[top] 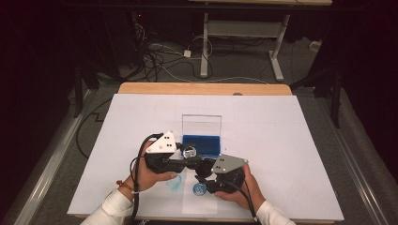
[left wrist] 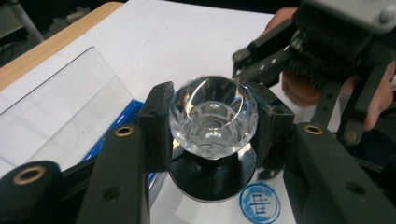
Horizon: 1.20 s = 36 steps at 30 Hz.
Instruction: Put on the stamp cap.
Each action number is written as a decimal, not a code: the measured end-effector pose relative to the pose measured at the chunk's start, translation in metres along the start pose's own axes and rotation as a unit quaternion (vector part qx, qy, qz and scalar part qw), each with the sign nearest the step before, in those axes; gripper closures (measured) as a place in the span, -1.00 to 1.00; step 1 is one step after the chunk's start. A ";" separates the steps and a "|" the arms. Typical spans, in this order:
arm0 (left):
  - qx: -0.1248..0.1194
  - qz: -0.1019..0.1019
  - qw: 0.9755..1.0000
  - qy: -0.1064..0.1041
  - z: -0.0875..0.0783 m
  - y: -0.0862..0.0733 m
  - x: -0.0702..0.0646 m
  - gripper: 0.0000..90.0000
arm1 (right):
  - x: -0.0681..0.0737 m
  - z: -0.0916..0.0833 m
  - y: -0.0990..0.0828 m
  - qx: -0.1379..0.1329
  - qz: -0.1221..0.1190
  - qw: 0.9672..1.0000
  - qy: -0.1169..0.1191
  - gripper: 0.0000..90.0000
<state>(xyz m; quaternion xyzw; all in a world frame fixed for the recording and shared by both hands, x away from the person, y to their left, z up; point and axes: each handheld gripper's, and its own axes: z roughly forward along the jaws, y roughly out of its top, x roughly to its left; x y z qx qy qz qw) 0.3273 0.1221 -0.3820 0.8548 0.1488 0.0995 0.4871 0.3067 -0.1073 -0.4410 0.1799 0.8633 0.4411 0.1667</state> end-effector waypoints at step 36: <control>-0.033 -0.014 0.999 -0.037 0.014 -0.003 -0.005 0.20 | -0.003 0.004 0.005 -0.020 0.028 0.999 0.006 -0.14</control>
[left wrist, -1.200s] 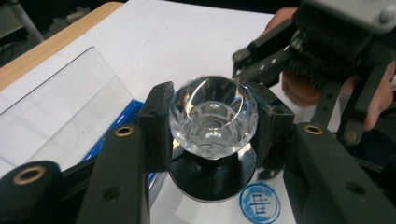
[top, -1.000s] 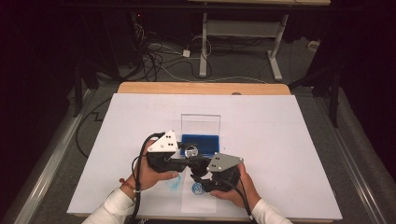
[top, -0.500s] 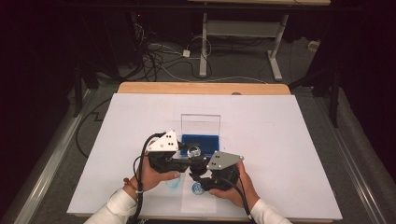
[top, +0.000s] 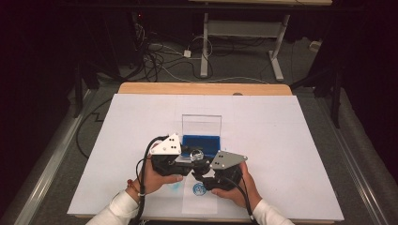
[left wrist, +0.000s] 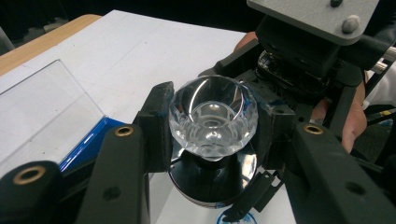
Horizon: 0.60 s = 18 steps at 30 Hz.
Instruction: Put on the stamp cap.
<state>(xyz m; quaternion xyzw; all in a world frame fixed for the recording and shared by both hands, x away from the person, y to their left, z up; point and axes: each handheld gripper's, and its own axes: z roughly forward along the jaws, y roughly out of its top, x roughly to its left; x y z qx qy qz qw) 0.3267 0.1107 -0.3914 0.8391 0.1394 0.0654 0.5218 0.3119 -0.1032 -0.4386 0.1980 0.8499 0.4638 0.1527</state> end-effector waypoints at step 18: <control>-0.001 -0.013 1.000 -0.006 0.000 -0.005 0.004 0.20 | 0.000 -0.001 -0.001 0.010 -0.007 1.000 -0.002 -0.14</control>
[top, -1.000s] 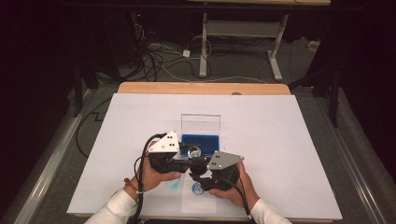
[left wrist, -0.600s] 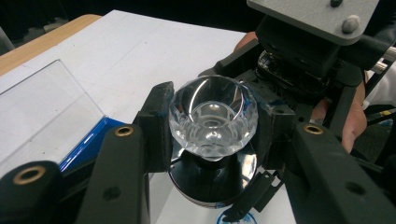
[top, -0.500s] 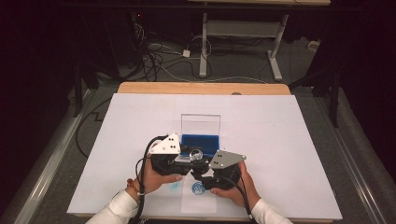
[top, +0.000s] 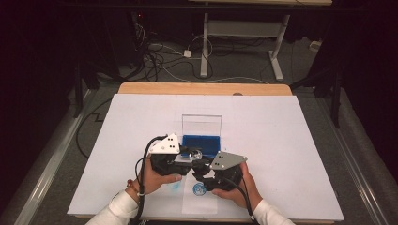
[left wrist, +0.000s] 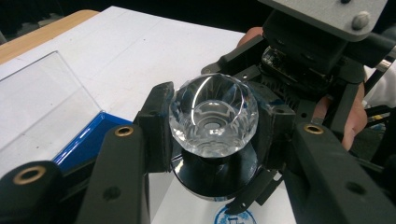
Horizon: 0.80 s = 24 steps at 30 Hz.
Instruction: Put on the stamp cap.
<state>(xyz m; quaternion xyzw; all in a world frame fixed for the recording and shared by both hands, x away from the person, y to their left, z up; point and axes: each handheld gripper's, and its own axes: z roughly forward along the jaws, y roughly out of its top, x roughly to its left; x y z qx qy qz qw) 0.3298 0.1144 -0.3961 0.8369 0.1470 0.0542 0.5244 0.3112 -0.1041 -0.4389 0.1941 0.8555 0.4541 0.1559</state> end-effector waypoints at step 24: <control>-0.018 -0.053 0.998 -0.032 -0.001 -0.009 0.012 0.21 | 0.004 -0.005 0.002 0.008 -0.021 1.000 -0.011 -0.14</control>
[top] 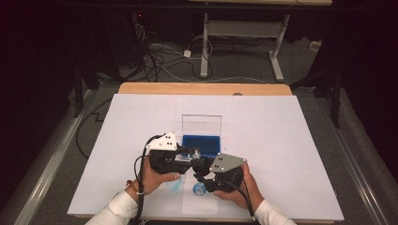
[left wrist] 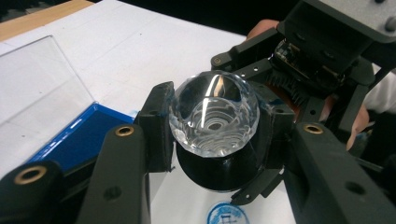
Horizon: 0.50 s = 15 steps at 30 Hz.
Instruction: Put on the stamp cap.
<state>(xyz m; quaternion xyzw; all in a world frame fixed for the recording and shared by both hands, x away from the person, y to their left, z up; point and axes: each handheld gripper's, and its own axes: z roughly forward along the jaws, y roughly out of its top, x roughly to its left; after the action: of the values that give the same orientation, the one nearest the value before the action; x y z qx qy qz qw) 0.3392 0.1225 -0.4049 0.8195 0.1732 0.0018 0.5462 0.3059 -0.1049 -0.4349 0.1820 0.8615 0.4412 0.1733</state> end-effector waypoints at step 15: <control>-0.028 -0.039 0.999 -0.026 0.003 -0.006 0.003 0.20 | -0.001 -0.004 0.000 -0.007 -0.004 1.000 -0.002 -0.14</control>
<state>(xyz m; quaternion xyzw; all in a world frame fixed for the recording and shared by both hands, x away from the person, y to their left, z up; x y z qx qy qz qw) 0.3407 0.1223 -0.4120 0.7964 0.1907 -0.0359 0.5727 0.3051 -0.1087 -0.4321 0.1787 0.8588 0.4459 0.1778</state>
